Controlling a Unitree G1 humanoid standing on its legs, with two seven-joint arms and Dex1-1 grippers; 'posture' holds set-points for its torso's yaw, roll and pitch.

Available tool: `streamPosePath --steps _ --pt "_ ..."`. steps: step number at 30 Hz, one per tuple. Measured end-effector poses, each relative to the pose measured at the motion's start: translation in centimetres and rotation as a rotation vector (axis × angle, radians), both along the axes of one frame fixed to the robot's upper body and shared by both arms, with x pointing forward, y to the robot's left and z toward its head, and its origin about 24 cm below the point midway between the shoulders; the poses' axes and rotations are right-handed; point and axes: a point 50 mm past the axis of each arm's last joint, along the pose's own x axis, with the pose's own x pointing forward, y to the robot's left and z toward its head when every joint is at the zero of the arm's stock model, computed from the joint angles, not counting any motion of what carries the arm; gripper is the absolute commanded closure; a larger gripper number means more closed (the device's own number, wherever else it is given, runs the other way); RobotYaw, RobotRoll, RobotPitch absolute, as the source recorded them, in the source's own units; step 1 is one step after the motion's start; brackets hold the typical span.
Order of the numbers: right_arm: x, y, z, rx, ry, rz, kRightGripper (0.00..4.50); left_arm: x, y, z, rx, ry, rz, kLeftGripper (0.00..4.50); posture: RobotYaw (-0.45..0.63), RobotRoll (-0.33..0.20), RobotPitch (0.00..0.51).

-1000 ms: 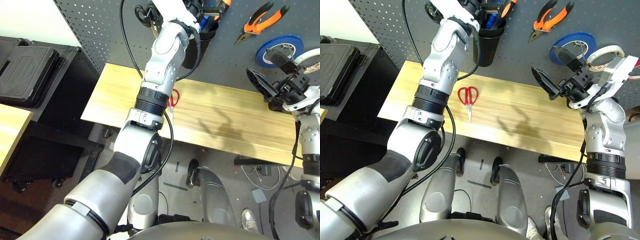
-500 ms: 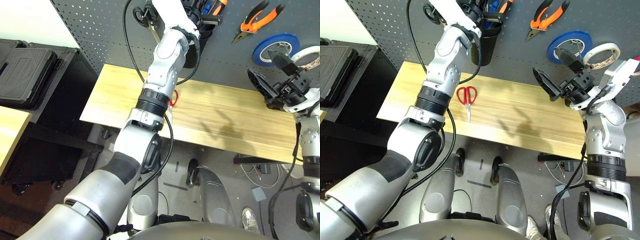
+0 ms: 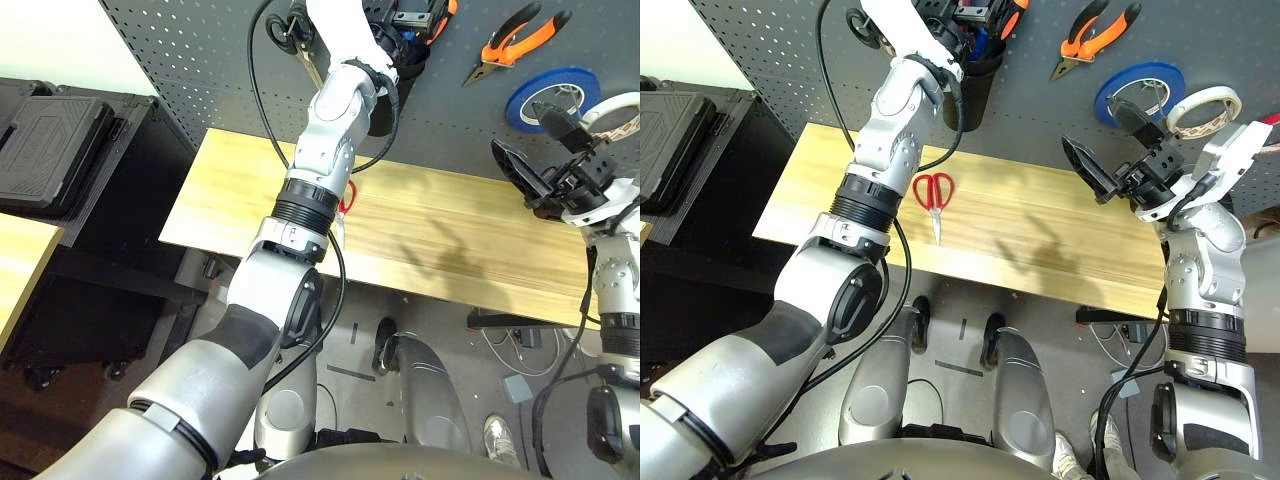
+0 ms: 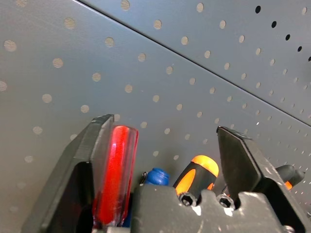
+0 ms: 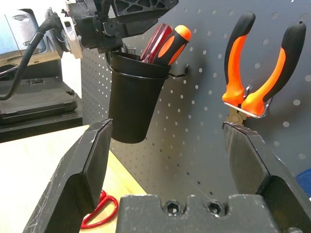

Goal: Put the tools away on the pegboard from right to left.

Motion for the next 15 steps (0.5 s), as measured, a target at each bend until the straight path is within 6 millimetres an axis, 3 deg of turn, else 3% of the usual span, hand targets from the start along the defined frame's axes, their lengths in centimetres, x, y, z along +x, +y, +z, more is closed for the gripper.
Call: streamPosePath --steps 7,11,15 --pt "0.2 0.3 -0.3 0.010 0.001 0.012 0.00 -0.4 1.1 1.6 -0.014 -0.032 0.036 0.07 0.16 0.000 0.275" --pt "0.5 0.7 -0.3 0.020 -0.005 0.030 0.00 -2.2 2.7 4.3 -0.017 -0.143 0.066 0.07 0.18 0.000 0.276" --pt "0.6 1.1 -0.5 0.031 -0.001 0.047 0.00 -3.6 4.7 4.2 0.018 -0.159 0.119 0.07 0.19 0.000 0.276"
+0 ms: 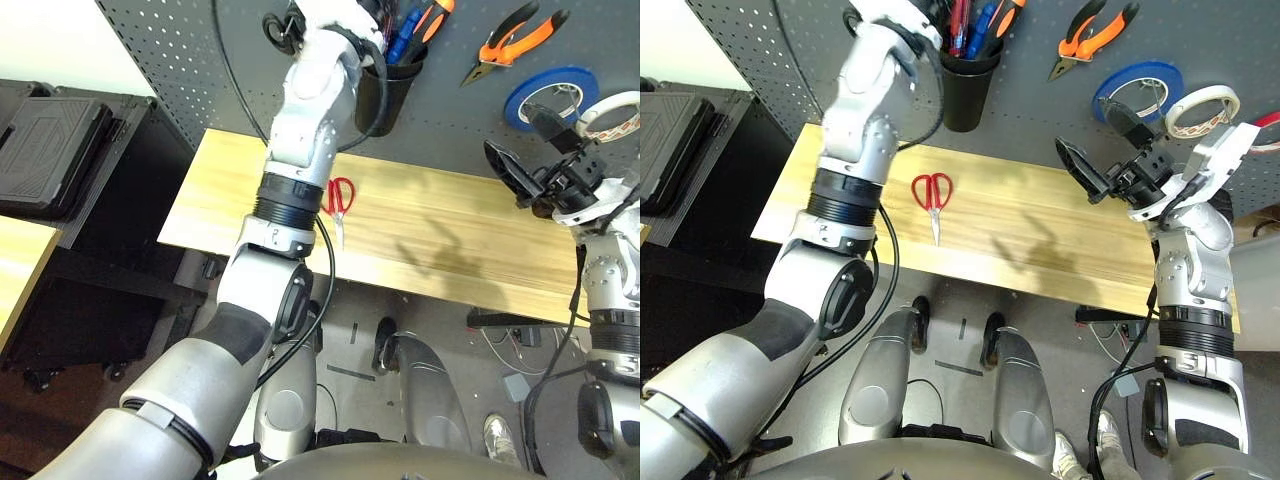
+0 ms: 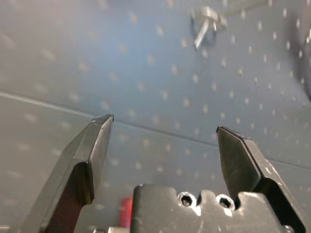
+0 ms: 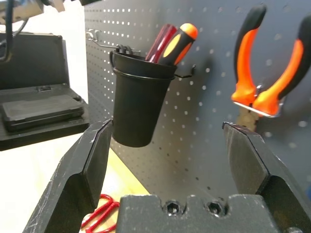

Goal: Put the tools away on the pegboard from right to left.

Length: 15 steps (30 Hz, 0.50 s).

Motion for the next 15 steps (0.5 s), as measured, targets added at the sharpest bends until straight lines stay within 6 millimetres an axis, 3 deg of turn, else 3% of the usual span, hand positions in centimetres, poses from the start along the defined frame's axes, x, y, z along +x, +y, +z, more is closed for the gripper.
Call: streamPosePath --steps 9,15 --pt "0.4 0.3 0.5 0.033 0.005 0.024 0.00 -3.1 3.7 -2.3 0.120 0.072 0.116 0.07 0.21 0.000 0.277" --pt "0.6 -0.3 1.7 0.052 -0.004 0.031 0.00 -3.9 5.1 -5.6 0.185 0.201 0.157 0.07 0.21 0.000 0.276"
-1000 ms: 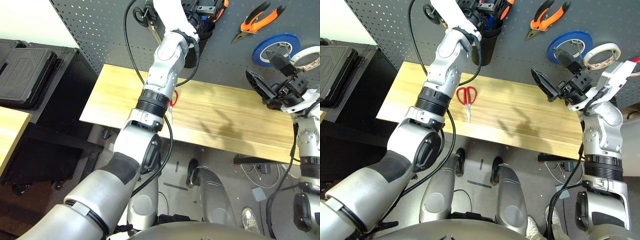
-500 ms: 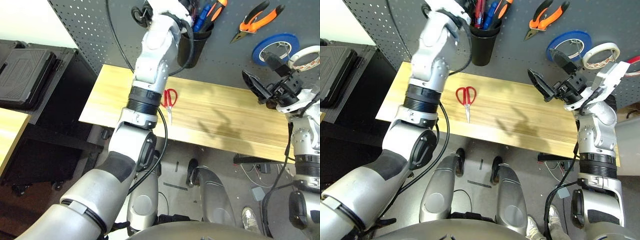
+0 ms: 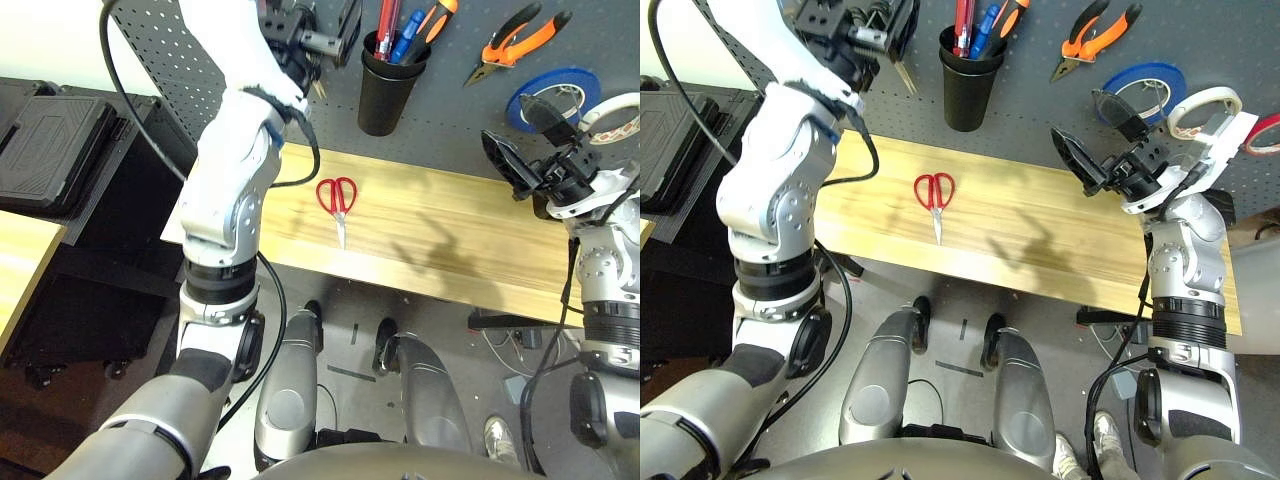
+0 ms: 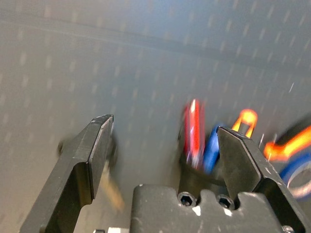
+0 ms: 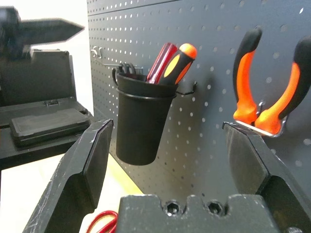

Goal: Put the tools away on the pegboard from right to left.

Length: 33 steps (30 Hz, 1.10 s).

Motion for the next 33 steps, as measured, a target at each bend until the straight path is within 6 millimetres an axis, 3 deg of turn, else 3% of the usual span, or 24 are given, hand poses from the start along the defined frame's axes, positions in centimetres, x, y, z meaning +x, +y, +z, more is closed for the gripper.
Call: streamPosePath --steps 13,19,28,33 --pt "-0.4 -0.6 1.2 0.006 0.036 0.012 0.00 -0.2 0.7 -6.6 0.066 0.199 0.041 0.07 0.18 0.000 0.292" --pt "-0.8 0.3 -2.3 -0.112 0.223 -0.020 0.00 0.9 0.7 -11.6 0.126 0.370 0.058 0.07 0.18 0.000 0.304" --pt "-1.4 2.6 -7.0 -0.275 0.366 -0.056 0.00 3.3 0.7 -16.1 0.141 0.522 0.130 0.07 0.17 0.000 0.326" --pt "-2.1 4.1 -9.0 -0.362 0.411 -0.079 0.00 4.7 0.5 -17.4 0.120 0.569 0.163 0.07 0.16 0.000 0.343"
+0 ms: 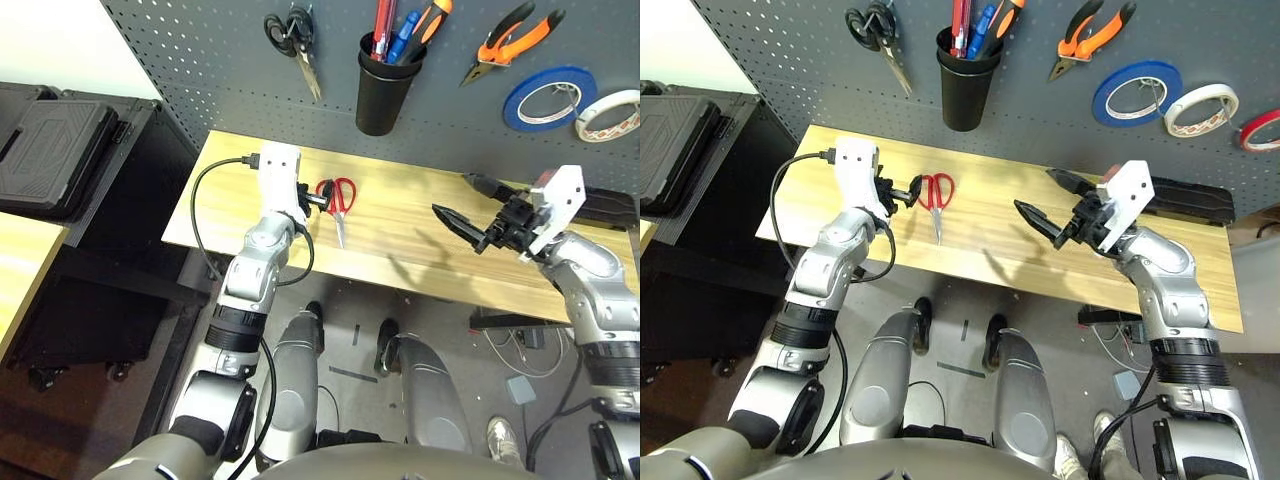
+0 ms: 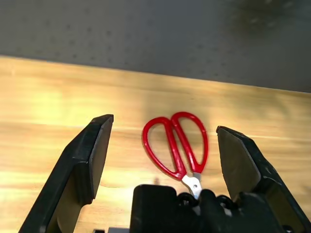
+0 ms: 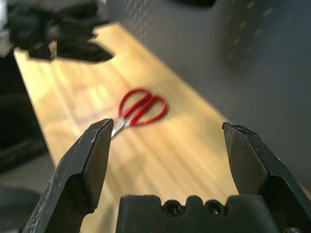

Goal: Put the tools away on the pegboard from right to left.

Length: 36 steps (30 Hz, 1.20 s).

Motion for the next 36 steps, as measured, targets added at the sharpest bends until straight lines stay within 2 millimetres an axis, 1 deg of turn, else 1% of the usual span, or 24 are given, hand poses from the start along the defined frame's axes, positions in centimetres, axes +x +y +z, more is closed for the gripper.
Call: streamPosePath --steps 2,9,13,21,27,32,35,36 --pt "-0.2 0.5 -0.8 -0.030 0.021 -0.015 0.00 0.4 0.0 -0.5 0.011 0.008 0.012 0.07 0.15 0.000 0.356" --pt "-0.4 2.5 -2.9 -0.094 0.041 -0.113 0.00 1.7 0.2 -3.0 0.041 0.080 0.056 0.07 0.13 0.000 0.373" --pt "-0.7 3.1 -3.7 -0.110 0.047 -0.151 0.00 2.3 0.3 -3.5 0.044 0.092 0.078 0.07 0.12 0.000 0.380" --pt "-2.4 4.1 -5.4 -0.140 0.093 -0.196 0.00 3.0 0.9 -4.7 0.068 0.128 0.122 0.07 0.11 0.000 0.384" --pt "-2.9 5.1 -5.1 -0.126 0.083 -0.192 0.00 3.3 0.4 -5.1 0.083 0.145 0.132 0.07 0.08 0.000 0.380" --pt "-3.2 5.2 -5.0 -0.128 0.087 -0.200 0.00 3.1 0.0 -6.0 0.089 0.186 0.141 0.07 0.05 0.000 0.375" --pt "-3.3 5.2 -4.7 -0.129 0.082 -0.202 0.00 3.2 0.2 -6.3 0.093 0.204 0.164 0.66 0.05 0.000 0.374" --pt "-3.3 5.2 -4.6 -0.129 0.078 -0.202 0.00 3.2 0.3 -6.2 0.093 0.205 0.174 1.09 0.04 0.000 0.374"
